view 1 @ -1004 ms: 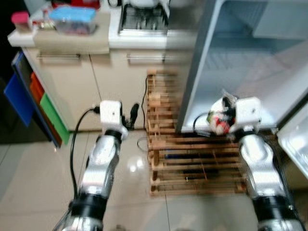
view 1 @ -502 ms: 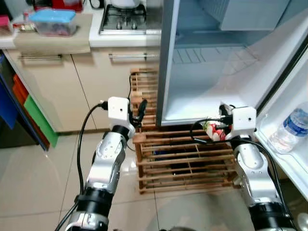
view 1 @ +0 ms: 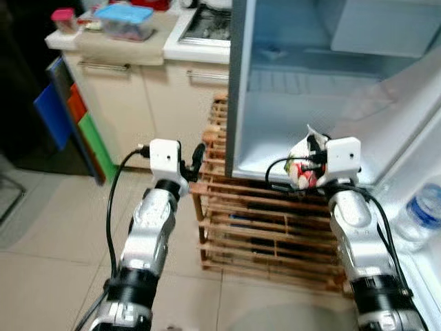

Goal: Restocking fridge

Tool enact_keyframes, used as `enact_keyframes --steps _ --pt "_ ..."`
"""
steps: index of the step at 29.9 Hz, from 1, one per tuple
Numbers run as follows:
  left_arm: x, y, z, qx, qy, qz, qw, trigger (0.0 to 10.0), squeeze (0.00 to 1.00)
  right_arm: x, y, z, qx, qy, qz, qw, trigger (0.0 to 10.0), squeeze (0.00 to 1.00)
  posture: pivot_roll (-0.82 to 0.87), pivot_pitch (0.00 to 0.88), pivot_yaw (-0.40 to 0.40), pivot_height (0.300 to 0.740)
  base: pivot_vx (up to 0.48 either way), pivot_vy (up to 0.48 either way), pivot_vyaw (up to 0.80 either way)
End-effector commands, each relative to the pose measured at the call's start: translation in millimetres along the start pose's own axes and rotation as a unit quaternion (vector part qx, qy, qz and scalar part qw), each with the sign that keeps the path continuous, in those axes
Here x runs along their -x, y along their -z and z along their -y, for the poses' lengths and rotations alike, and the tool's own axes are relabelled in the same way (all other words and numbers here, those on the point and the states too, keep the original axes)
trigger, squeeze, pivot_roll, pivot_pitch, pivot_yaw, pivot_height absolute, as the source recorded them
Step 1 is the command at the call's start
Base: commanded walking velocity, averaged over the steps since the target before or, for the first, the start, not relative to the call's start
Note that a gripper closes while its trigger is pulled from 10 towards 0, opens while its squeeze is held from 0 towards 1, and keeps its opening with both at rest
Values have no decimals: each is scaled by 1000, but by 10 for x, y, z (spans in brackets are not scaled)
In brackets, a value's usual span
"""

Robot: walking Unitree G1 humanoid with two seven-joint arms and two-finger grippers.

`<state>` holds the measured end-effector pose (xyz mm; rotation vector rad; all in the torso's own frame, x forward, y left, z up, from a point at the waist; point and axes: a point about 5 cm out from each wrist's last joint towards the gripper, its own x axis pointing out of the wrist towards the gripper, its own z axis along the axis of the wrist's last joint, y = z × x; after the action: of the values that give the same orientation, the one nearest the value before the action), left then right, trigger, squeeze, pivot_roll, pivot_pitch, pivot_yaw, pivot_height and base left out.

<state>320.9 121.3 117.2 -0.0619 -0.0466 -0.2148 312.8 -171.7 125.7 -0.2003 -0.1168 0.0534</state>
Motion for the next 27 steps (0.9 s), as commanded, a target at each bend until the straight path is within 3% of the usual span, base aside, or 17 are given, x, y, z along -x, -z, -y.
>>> enact_keyframes --steps 1,10,11,12,14,18,22,27 --pt "-47 -48 46 -10 14 6 1000 10000 0 8 19 3 -2 4 -2 1000 10000 0 -123 0 13 740 0 0 0" --pt "-91 -88 175 -8 57 10 998 10000 0 51 46 13 5 9 0 1000 10000 0 -131 0 22 740 0 0 0" --pt "-94 -90 177 -7 57 10 998 10000 0 64 58 42 13 10 -1 1000 10000 0 -131 0 22 740 0 0 0" --pt "-99 -92 169 -5 56 10 998 10000 0 92 90 171 39 20 -3 999 10000 0 -133 0 25 740 0 0 0" --pt "-100 -93 164 -4 56 9 998 10000 0 98 99 214 45 24 -5 999 10000 0 -134 0 25 740 0 0 0" --pt "-104 -88 152 1 58 7 998 10000 0 120 167 480 25 78 -35 996 10000 0 -140 0 30 740 0 0 0" --pt "-107 -81 162 3 59 5 998 10000 0 135 222 616 12 113 -53 992 10000 0 -143 0 33 740 0 0 0" --pt "-118 -82 158 5 60 4 998 10000 0 140 245 734 35 132 -60 989 10000 0 -144 0 35 740 0 0 0"
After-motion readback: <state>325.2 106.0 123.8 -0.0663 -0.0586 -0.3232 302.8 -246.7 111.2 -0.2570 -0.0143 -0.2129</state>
